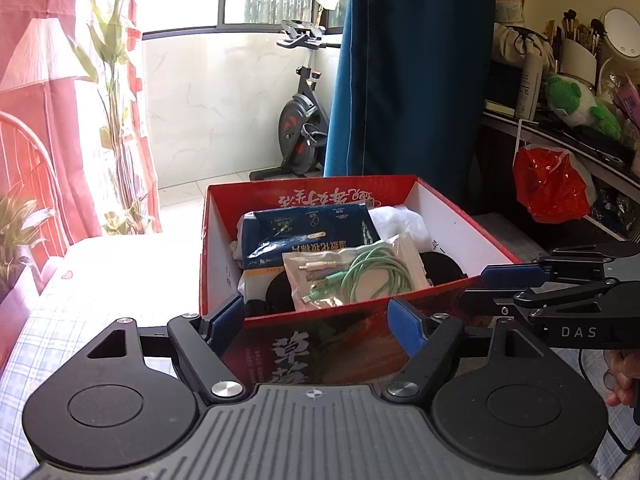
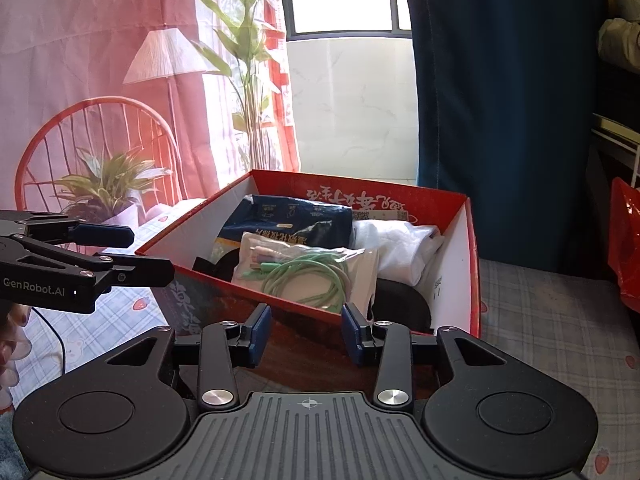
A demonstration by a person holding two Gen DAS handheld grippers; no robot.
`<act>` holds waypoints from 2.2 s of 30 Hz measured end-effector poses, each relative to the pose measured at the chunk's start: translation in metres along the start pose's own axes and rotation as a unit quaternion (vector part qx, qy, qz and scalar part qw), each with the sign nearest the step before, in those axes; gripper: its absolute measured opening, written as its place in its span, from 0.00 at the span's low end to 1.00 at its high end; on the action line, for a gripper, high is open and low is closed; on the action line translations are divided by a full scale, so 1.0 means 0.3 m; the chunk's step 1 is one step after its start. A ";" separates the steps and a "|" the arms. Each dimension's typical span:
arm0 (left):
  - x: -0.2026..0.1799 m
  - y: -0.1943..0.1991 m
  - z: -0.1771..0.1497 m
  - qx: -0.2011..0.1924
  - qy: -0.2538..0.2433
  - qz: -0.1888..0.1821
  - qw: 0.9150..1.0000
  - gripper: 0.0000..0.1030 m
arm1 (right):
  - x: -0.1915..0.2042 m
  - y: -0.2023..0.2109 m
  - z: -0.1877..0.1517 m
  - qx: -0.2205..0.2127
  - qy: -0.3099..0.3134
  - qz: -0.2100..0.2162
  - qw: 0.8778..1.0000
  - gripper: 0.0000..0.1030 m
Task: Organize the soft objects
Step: 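Move both tools down to the black item with a perforated strap, then close both grippers on the black strapped item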
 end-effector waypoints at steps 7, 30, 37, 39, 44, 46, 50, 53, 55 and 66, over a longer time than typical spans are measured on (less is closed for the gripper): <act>0.030 -0.004 -0.094 0.035 0.008 0.001 0.999 0.78 | 0.023 -0.009 -0.088 0.026 0.000 0.009 1.000 0.36; 0.073 -0.150 -0.315 0.112 0.054 -0.028 0.992 0.30 | 0.043 -0.117 -0.383 0.109 -0.032 0.027 0.993 0.51; 0.072 -0.158 -0.338 0.110 0.071 -0.027 0.991 0.25 | 0.040 -0.113 -0.387 0.107 -0.052 0.060 0.991 0.26; 0.068 -0.163 -0.338 0.112 0.074 -0.025 0.991 0.25 | 0.049 -0.118 -0.382 0.107 -0.054 0.064 0.991 0.21; 0.056 -0.191 -0.336 0.117 0.094 -0.028 0.988 0.23 | 0.047 -0.127 -0.367 0.099 -0.052 0.049 0.993 0.15; 0.039 -0.205 -0.334 0.117 0.094 -0.034 0.988 0.23 | 0.025 -0.133 -0.364 0.093 -0.063 0.036 0.993 0.15; 0.011 -0.229 -0.329 0.117 0.095 -0.046 0.988 0.23 | -0.018 -0.128 -0.365 0.080 -0.072 0.012 0.994 0.14; -0.009 -0.235 -0.332 0.113 0.088 -0.051 0.988 0.23 | -0.048 -0.113 -0.378 0.072 -0.087 0.004 0.994 0.14; -0.012 -0.232 -0.337 0.109 0.085 -0.051 0.989 0.23 | -0.056 -0.100 -0.393 0.067 -0.101 0.002 0.993 0.14; -0.016 -0.177 -0.370 0.084 0.110 -0.027 0.990 0.23 | -0.053 -0.050 -0.433 0.050 -0.123 0.002 0.991 0.14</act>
Point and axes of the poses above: each gripper's, at about its wrist camera, not at the fingertips, and y roughly against the way its jaws point, x to its left, z to its top, the point moved 1 cm from there along -y, roughly the way its jaws point, and after that the axes turned 4 degrees about -x, right-handed, at the moved point
